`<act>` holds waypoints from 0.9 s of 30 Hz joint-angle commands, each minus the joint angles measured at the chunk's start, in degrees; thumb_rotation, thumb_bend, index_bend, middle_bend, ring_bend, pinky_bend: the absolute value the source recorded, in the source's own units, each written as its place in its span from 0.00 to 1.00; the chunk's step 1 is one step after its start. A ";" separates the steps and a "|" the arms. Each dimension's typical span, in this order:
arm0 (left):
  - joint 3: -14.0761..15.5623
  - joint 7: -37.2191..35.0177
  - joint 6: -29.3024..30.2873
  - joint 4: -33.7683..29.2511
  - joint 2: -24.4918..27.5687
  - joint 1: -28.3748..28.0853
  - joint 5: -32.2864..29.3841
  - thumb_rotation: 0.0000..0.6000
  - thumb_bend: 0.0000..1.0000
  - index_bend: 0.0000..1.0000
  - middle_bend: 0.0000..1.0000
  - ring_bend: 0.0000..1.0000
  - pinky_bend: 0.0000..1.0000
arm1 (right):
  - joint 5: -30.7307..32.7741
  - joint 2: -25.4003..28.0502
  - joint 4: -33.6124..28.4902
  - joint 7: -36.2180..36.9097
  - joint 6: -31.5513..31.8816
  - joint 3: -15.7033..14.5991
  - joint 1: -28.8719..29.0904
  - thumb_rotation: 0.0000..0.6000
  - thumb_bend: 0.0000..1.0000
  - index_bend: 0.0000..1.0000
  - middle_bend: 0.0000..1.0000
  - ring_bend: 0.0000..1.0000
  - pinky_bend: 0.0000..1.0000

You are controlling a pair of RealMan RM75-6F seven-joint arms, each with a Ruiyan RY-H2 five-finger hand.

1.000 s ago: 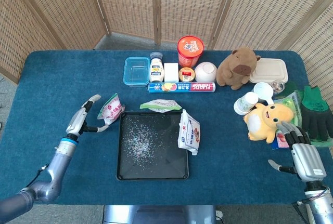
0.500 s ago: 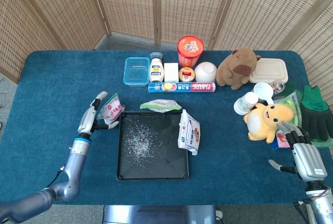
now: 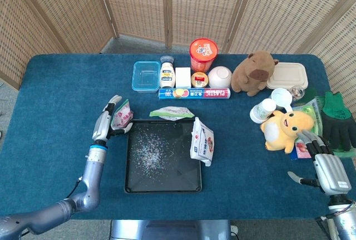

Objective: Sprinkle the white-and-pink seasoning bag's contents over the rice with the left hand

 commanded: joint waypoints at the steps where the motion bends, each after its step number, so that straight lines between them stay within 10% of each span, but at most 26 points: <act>1: -0.29 1.36 1.28 1.33 -1.33 -0.34 -0.19 1.00 0.31 0.26 0.14 0.19 0.27 | -0.04 0.13 -0.06 0.27 0.01 -0.03 -0.02 0.95 0.00 0.00 0.01 0.04 0.04; 7: -1.30 4.09 7.42 6.10 -5.42 -0.14 0.10 1.00 0.34 0.50 0.43 0.45 0.59 | -0.49 0.31 0.14 1.11 0.67 0.03 -0.19 0.95 0.00 0.00 0.01 0.04 0.04; 17: -1.56 1.96 10.49 5.71 -3.24 1.22 2.91 1.00 0.37 0.57 0.51 0.52 0.64 | -0.66 0.06 0.18 0.74 0.42 -0.13 -0.06 0.95 0.00 0.00 0.01 0.04 0.04; 27: 9.87 -6.78 6.35 -4.88 15.07 3.20 19.08 1.00 0.38 0.59 0.52 0.52 0.63 | -0.44 -0.22 0.08 0.06 0.23 -0.10 0.06 0.94 0.00 0.00 0.01 0.04 0.03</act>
